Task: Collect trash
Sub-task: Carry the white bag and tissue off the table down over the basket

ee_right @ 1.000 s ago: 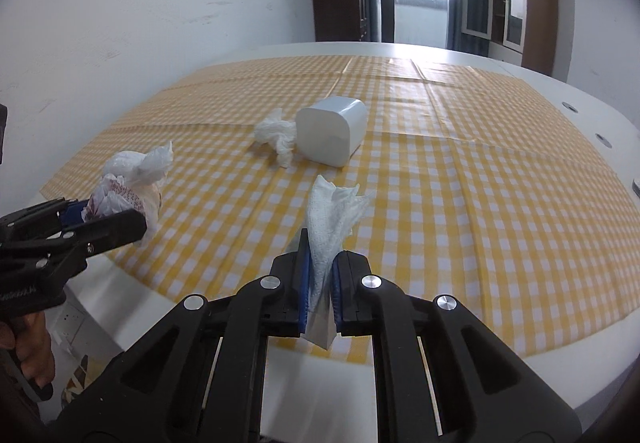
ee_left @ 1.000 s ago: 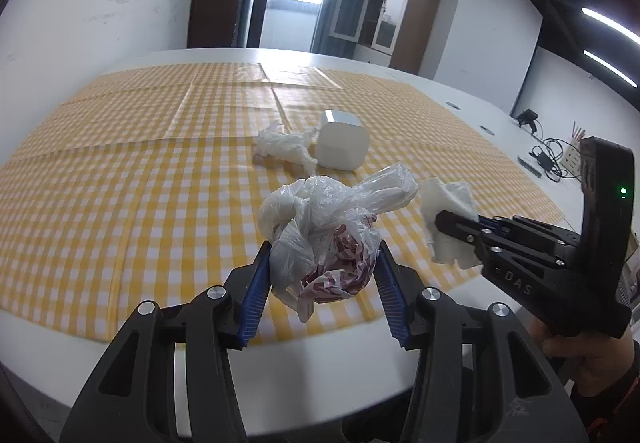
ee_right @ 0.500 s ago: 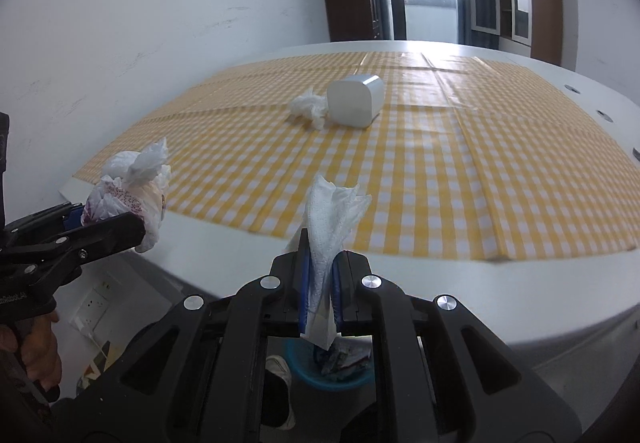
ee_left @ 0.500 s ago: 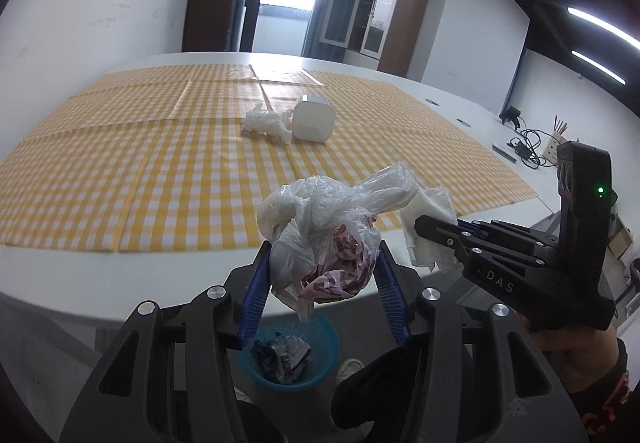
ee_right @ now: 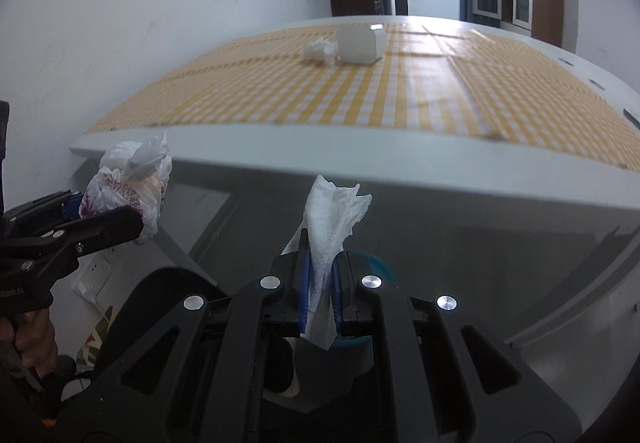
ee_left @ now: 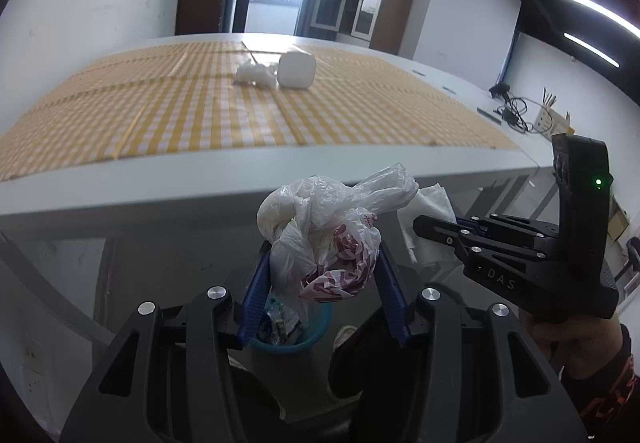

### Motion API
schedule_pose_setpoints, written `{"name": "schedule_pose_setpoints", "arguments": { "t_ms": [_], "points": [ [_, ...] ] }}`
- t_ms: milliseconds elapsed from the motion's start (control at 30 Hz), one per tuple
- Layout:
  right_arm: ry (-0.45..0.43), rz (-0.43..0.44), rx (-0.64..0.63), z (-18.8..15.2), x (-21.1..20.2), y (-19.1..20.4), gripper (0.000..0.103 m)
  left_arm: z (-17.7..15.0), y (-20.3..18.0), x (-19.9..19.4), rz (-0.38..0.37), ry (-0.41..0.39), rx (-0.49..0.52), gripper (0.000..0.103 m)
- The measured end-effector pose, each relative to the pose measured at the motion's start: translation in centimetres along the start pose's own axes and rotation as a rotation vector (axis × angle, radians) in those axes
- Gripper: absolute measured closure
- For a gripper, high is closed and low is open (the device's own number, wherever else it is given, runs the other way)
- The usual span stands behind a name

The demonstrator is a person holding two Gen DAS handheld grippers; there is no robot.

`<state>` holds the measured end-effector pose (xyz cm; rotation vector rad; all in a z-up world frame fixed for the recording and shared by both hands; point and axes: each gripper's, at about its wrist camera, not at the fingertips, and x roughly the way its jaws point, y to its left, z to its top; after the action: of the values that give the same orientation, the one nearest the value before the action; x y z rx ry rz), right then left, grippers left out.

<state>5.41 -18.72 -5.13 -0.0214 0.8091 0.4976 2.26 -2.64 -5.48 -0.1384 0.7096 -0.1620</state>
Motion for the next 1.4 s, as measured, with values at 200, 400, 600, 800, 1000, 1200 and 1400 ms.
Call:
{"name": "schedule_pose_setpoints", "arguments": {
  "t_ms": [200,400,600,800,1000,1200,1400],
  "points": [
    [0.054,-0.001,-0.013,-3.0,0.8,0.5,0.095,-2.7,0.1,1.0,0.011,0.053,0.002,0.054],
    [0.124,-0.002,-0.013,-4.8,3.2,0.2,0.095,-4.9,0.9,2.9,0.017,0.114,-0.009,0.054],
    [0.201,-0.002,-0.007,-6.2,6.7,0.0,0.095,-6.9,2.9,6.8,0.016,0.193,-0.048,0.054],
    [0.295,-0.014,0.006,-7.4,11.5,-0.7,0.095,-8.5,5.1,10.3,0.004,0.265,-0.097,0.054],
    [0.386,-0.019,0.036,-8.0,16.6,-1.7,0.095,-9.3,6.0,14.9,-0.008,0.336,-0.112,0.055],
    [0.479,-0.001,0.101,-8.4,21.2,-2.7,0.095,-10.1,7.9,19.3,-0.045,0.384,-0.154,0.056],
    [0.522,-0.021,0.132,-8.9,25.0,-4.1,0.095,-10.0,10.5,22.9,-0.055,0.418,-0.229,0.056]
  ]
}}
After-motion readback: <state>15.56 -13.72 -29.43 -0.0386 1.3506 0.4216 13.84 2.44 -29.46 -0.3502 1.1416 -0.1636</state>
